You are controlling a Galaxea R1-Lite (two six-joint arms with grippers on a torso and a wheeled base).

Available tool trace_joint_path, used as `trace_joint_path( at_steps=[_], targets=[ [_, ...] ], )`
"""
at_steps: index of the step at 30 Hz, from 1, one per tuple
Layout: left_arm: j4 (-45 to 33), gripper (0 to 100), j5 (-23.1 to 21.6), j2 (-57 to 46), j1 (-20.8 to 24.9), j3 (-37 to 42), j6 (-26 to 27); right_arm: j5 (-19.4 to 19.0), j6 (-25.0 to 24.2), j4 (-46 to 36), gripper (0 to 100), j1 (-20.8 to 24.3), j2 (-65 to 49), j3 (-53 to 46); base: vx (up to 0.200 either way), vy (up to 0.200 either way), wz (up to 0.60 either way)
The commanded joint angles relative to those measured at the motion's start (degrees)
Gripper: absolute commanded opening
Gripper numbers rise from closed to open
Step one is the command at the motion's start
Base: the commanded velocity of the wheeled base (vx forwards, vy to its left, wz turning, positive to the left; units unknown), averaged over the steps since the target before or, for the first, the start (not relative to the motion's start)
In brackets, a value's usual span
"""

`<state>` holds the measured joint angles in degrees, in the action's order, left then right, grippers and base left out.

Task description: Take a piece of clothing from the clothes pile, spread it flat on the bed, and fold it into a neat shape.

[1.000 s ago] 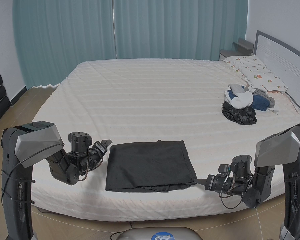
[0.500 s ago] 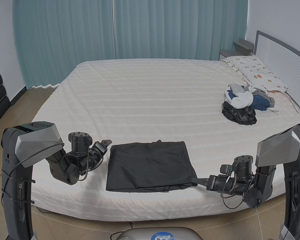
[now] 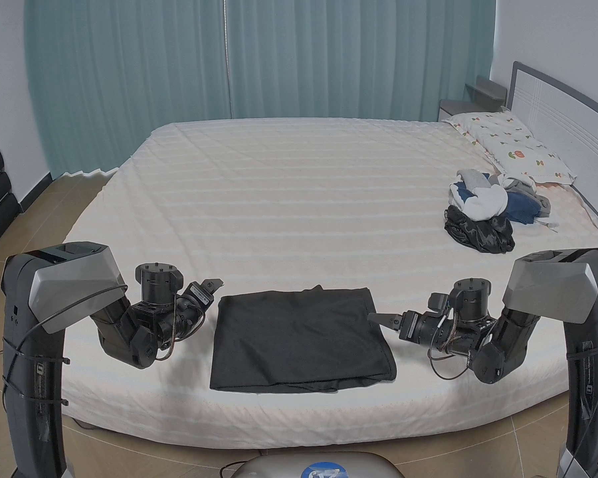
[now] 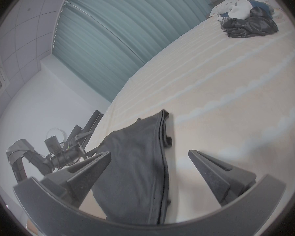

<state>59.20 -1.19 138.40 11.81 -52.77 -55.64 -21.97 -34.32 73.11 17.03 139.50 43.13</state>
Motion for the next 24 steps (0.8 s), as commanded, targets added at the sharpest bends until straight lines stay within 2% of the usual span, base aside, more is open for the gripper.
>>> trace_joint_path(
  at_steps=[1,2,4,7,14,15,19,24],
  targets=[
    [0.1,100,0.1,0.2,0.1,0.2,0.7,1.8,-0.1,-4.9,100,0.5,3.0,7.8,0.0,0.0,0.0],
    [0.1,100,0.1,0.2,0.1,0.2,0.7,4.0,-1.0,-8.4,100,0.9,5.5,14.1,0.0,0.0,0.0],
    [0.1,100,0.1,0.2,0.1,0.1,0.7,4.7,-2.1,-10.0,100,1.1,6.7,17.3,0.0,0.0,0.0],
    [0.1,100,0.1,0.3,0.1,0.1,0.7,4.7,-3.7,-12.6,100,1.2,7.5,20.6,0.0,0.0,0.0],
    [0.1,100,0.2,0.3,0.1,0.0,0.7,4.9,-4.1,-15.5,100,2.0,9.3,26.0,0.0,0.0,0.0],
    [0.1,100,0.2,0.3,0.1,0.0,0.8,4.9,-4.1,-15.9,0,2.2,9.7,26.7,0.0,0.0,0.0],
    [0.1,100,0.3,0.4,0.1,0.0,0.8,5.2,-4.2,-16.7,0,2.7,10.5,28.1,0.0,0.0,0.0],
    [0.1,100,0.4,0.4,0.1,-0.1,0.8,8.3,-4.2,-17.0,0,2.9,11.7,30.0,0.0,0.0,0.0]
  ],
)
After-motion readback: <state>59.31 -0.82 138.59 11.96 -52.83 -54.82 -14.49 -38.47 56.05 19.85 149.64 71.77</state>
